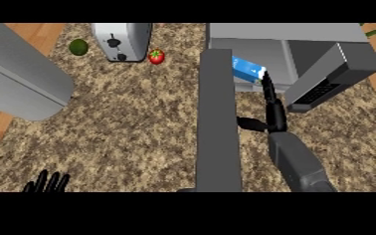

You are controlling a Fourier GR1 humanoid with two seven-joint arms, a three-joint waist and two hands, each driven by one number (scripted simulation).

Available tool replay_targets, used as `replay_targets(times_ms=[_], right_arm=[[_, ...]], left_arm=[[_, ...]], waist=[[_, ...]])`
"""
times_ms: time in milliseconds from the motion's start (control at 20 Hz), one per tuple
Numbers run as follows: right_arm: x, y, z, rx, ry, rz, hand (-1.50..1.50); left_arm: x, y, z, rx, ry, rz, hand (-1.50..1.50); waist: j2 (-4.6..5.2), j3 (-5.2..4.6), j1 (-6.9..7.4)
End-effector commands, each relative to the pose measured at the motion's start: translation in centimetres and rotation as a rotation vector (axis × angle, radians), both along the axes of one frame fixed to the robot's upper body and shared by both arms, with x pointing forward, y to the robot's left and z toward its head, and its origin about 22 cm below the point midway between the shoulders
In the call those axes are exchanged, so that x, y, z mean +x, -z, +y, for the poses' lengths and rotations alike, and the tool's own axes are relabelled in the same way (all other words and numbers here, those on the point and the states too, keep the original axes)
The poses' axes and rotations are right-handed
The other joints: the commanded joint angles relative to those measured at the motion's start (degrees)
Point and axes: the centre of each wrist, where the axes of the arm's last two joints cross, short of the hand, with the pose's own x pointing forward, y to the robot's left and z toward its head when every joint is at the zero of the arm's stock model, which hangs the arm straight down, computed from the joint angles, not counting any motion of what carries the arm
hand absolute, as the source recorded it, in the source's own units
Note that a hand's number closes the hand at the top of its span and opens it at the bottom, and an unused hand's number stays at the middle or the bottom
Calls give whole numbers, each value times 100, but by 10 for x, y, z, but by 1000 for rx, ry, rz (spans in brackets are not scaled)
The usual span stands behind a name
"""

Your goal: Pick up the milk, place it into the microwave and close the microwave

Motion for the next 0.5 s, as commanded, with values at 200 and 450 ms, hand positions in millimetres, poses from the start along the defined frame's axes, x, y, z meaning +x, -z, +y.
replay_targets(times_ms=[200,450], right_arm=[[-54,37,-27,76,-127,-2,-150],[-72,43,-53,50,-51,-21,-150]], left_arm=[[-5,-2,-1,50,49,39,-150],[18,12,-21,37,88,56,-150]], waist=[[-85,-13,-196],[-78,-14,-218]])
